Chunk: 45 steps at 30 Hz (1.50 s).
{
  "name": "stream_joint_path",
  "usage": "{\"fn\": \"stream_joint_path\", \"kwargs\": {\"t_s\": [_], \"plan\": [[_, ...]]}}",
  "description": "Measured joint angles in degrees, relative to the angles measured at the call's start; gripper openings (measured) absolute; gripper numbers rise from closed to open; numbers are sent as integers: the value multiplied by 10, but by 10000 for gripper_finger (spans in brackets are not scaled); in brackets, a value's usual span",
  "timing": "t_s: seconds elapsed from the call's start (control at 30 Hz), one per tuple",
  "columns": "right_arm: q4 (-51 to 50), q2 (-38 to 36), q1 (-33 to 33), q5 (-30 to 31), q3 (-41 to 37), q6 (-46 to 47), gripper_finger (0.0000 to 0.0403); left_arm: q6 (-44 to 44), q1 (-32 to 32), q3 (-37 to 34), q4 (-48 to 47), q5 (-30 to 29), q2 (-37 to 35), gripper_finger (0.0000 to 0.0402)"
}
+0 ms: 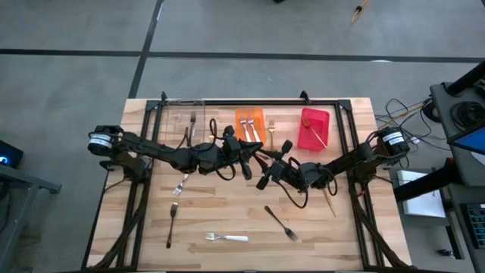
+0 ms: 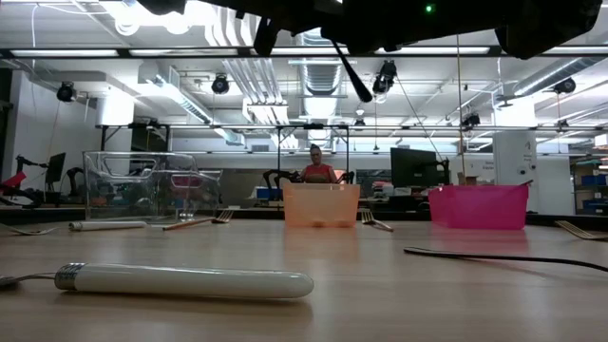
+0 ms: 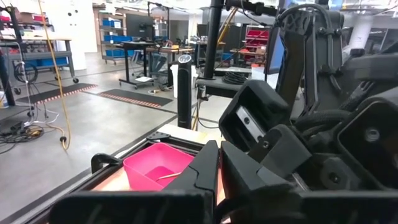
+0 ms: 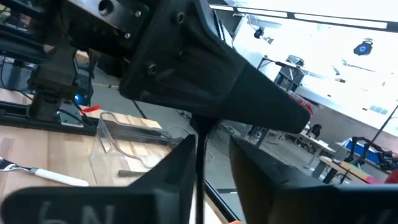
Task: Sort silverware by color (type)
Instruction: Put the right black fork into the transparent bin
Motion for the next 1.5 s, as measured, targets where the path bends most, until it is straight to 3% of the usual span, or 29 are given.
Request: {"fn": "stream_joint_path", "kwargs": {"t_s": [0.13,0.27,0.33,0.43,0.5,1.0,1.27,1.5], "plan": [[0,0,-1,1,0,0,120,2,0,0,-1,0,0,0],[-4,0,-1,11,0,-4,127,5,0,0,-9,0,-10,0],[-18,0,-1,11,0,0,113,5,0,0,-9,0,-13,0],[-51,0,-3,1,0,4,40,5,0,0,-10,0,-13,0],[-58,-1,-7,-5,0,18,20,5,0,0,-11,1,-13,0],[-56,-3,-11,-18,2,35,9,21,0,0,-6,13,-13,5],[-38,-3,-11,-28,3,18,8,36,1,0,-15,60,-12,74],[-17,-3,-11,-19,2,5,8,63,1,1,-30,37,-15,144]]}}
